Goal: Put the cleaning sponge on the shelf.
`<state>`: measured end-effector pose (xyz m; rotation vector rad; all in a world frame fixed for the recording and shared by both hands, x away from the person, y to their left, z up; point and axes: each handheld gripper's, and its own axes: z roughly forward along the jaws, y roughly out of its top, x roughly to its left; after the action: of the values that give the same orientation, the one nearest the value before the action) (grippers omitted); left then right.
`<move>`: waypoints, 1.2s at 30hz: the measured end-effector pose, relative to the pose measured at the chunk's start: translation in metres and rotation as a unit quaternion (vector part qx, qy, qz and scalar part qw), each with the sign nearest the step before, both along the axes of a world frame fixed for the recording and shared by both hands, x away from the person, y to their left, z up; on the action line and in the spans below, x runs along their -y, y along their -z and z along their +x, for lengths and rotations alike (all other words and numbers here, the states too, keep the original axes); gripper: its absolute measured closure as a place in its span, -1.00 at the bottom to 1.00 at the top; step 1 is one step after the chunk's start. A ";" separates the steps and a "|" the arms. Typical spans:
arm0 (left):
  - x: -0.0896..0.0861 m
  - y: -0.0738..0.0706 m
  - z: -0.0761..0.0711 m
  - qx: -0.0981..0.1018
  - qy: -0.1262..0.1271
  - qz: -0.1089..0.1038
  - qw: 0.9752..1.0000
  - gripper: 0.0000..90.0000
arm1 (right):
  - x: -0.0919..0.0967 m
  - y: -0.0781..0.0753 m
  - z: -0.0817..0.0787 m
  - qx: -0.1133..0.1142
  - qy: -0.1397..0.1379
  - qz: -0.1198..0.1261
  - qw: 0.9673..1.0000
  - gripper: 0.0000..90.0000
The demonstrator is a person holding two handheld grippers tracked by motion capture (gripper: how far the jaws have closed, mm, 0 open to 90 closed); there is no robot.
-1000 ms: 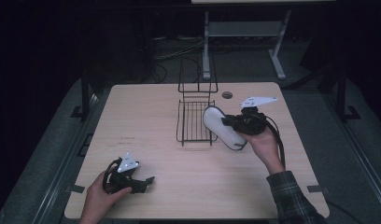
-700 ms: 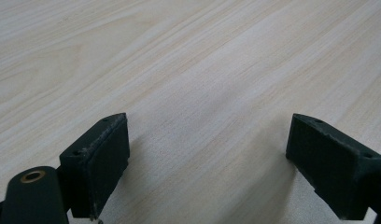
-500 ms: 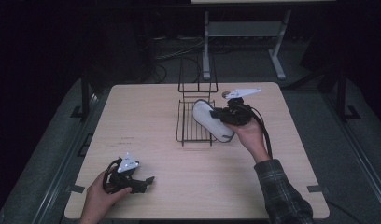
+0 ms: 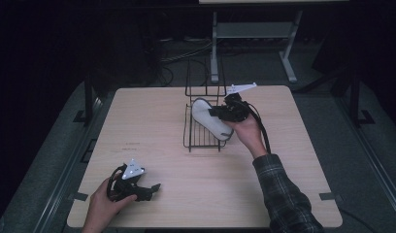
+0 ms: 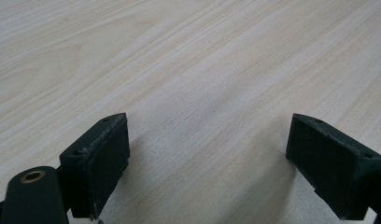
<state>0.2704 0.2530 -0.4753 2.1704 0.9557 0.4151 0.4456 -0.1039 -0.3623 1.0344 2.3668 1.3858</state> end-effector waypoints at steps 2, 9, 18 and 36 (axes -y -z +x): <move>0.000 0.000 0.000 0.000 0.001 0.001 1.000 -0.72 | -0.004 0.001 0.004 -0.001 -0.004 0.000 1.000 0.77; 0.000 0.000 0.000 -0.001 0.001 0.002 1.000 -0.72 | -0.014 0.010 0.015 -0.015 -0.008 0.000 1.000 0.76; 0.000 0.000 0.000 0.000 0.001 0.002 1.000 -0.72 | -0.016 0.025 0.024 -0.036 -0.001 -0.004 0.999 0.75; 0.000 0.000 0.000 0.000 0.000 0.001 1.000 -0.72 | -0.009 0.041 0.035 -0.048 0.020 -0.014 0.999 0.56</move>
<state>0.2704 0.2531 -0.4752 2.1732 0.9554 0.4150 0.4804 -0.0946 -0.4038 1.1580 2.4122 1.3128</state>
